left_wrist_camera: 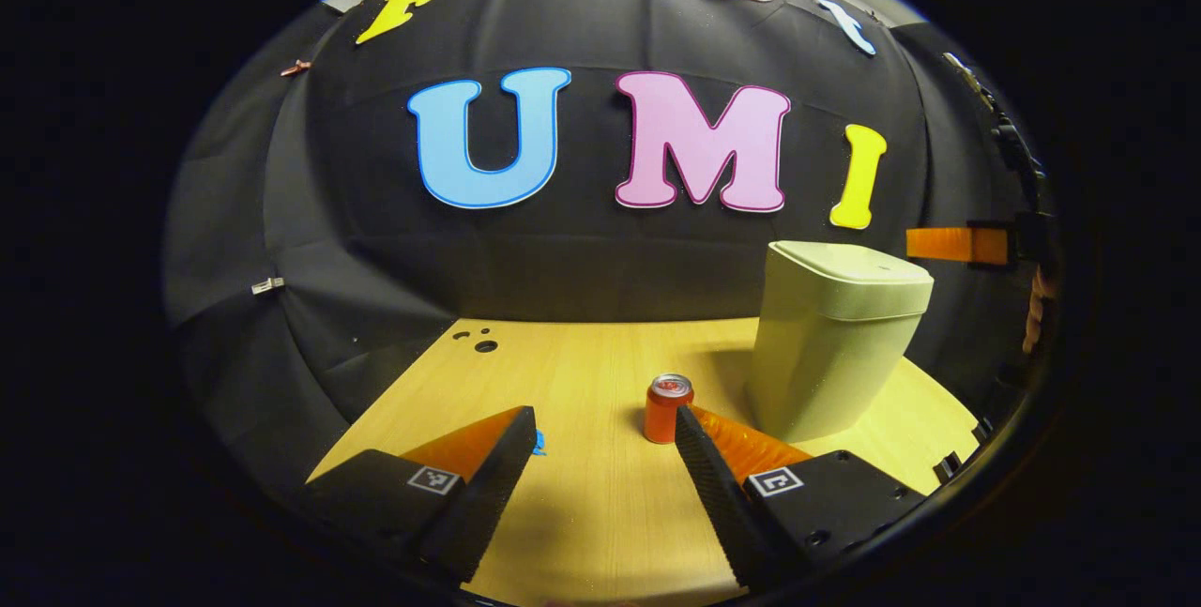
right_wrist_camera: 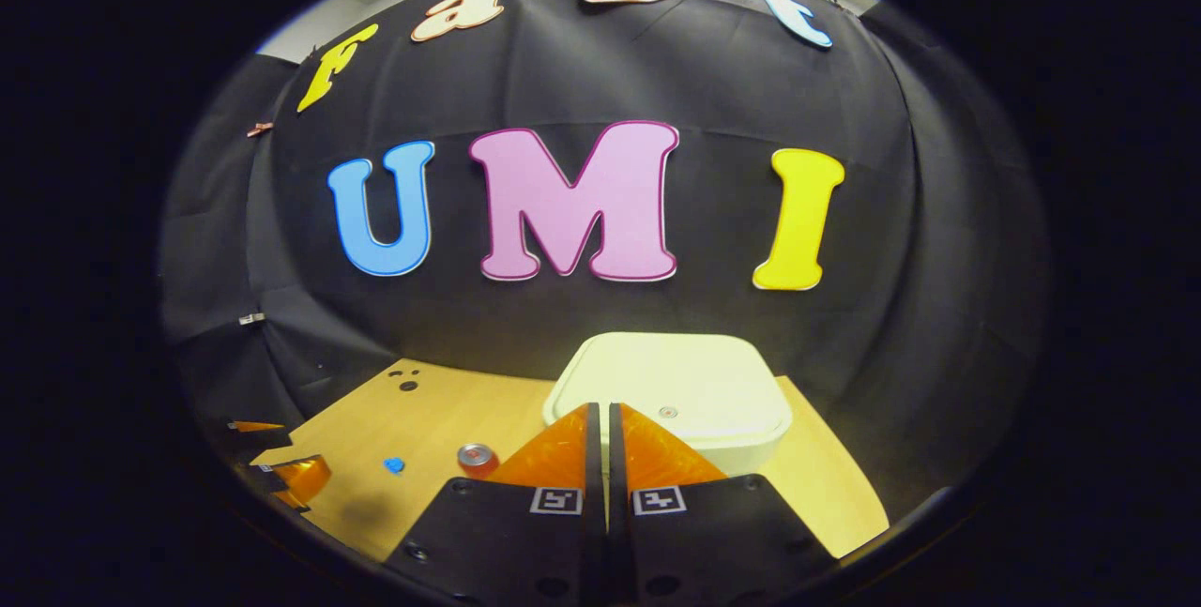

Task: Press the lid of the desktop garbage bin to open it, pick up the crumpled paper on the desktop and throw it into the bin, then pick up the pop can on the desktop and drop it into the bin, and finally close the garbage bin lid.

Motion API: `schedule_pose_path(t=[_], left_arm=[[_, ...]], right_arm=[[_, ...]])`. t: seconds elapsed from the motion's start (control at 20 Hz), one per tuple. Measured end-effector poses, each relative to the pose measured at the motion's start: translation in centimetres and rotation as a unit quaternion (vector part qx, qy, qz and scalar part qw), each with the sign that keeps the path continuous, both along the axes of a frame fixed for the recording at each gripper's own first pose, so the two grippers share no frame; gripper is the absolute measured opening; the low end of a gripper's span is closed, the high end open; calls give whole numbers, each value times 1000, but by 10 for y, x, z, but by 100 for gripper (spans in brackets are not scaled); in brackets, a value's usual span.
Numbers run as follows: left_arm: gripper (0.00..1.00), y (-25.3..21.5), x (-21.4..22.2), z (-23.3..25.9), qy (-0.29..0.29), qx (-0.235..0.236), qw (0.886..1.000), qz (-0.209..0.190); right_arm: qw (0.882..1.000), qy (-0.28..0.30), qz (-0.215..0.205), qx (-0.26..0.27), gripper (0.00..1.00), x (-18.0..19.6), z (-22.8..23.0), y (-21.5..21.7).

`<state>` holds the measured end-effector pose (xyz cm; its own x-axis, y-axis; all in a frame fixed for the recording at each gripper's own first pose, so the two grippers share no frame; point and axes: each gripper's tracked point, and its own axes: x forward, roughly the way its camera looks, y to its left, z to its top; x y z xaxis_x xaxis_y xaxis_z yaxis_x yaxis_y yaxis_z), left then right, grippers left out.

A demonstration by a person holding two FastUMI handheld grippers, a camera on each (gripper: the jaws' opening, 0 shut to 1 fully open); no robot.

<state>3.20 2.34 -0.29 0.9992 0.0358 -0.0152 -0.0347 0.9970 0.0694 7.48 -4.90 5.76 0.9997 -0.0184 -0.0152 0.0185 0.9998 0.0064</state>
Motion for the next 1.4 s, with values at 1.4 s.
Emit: schedule_pose_path(t=[1.4], left_arm=[[96, 22, -19, -19, 23, -11, 996, 88]], right_arm=[[999, 40, -24, -1, 6, 56, -40, -29]])
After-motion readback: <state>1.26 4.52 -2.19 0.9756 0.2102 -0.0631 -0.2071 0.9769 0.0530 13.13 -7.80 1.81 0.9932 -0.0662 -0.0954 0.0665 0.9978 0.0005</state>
